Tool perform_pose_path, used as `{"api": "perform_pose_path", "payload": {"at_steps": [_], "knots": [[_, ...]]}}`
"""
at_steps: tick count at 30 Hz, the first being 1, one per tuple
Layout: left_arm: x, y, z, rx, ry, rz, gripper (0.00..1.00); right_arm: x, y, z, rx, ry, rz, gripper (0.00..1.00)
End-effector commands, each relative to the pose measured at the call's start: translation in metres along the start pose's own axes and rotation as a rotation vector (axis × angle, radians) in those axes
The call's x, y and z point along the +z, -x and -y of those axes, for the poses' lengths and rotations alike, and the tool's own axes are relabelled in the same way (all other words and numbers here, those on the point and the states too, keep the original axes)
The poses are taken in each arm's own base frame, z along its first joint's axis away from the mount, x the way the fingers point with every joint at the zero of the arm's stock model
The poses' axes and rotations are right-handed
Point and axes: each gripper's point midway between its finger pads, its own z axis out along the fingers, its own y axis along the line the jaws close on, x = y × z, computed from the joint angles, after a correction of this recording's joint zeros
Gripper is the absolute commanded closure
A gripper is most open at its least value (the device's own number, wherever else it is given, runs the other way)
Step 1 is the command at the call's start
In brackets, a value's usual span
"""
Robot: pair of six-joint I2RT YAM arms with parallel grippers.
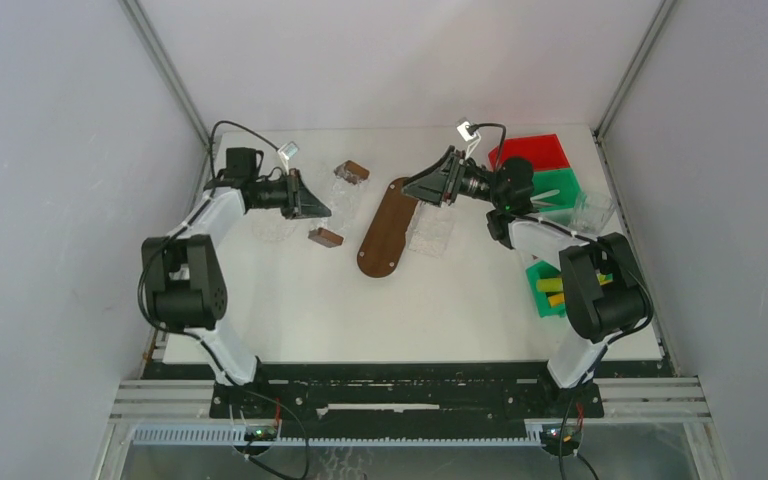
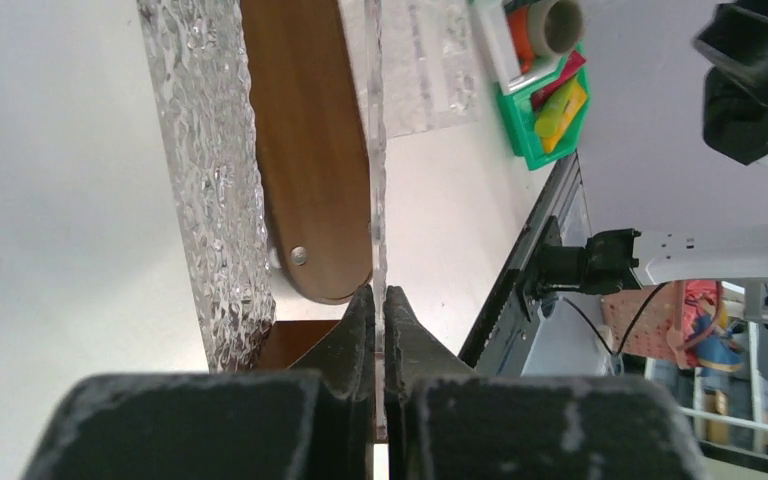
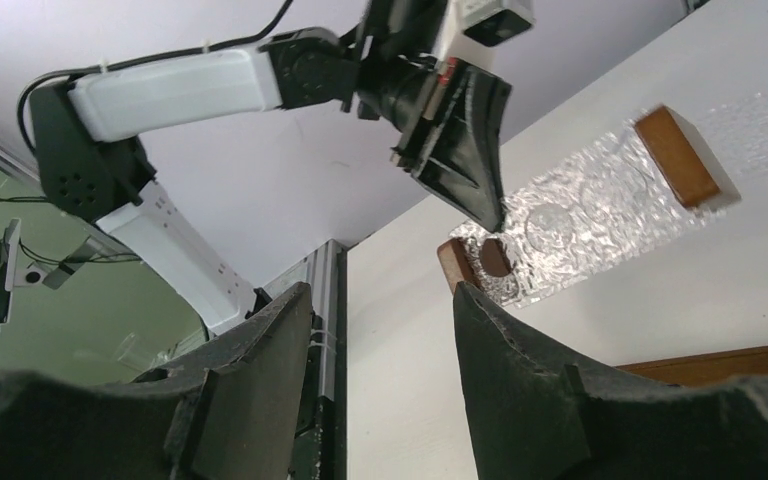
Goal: Prepare toiletry sets of a toothbrush and toothpaste on the tray
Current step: Place the toothpaste holder at the center of the board.
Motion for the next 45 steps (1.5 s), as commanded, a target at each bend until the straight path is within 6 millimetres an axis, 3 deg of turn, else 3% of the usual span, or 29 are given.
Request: {"api": "perform_pose_path", "payload": {"at_steps": [1, 7, 15, 28, 36, 45], "knots": [[-0.007, 0.012, -0.002, 0.028, -0.063, -0.064, 1.00, 0.000, 0.002, -0.004, -0.048, 0.003, -0.002, 0.38], [0.004, 0.024, -0.030, -0.039, -0.079, -0.107, 1.00, 0.000, 0.002, -0.002, -0.047, -0.001, -0.002, 0.38], [0.007, 0.045, -0.050, -0.080, -0.090, -0.102, 1.00, -0.001, 0.000, 0.001, -0.046, -0.009, -0.004, 0.38], [0.016, 0.036, -0.086, -0.180, -0.087, -0.127, 0.97, -0.002, -0.001, 0.006, -0.039, -0.015, -0.008, 0.38], [0.004, 0.040, -0.119, -0.213, 0.030, -0.113, 0.75, -0.002, -0.002, 0.007, -0.035, -0.015, -0.012, 0.38], [-0.010, 0.061, -0.129, -0.162, 0.193, -0.067, 0.55, 0.000, -0.003, 0.007, -0.032, -0.011, -0.020, 0.38]]}}
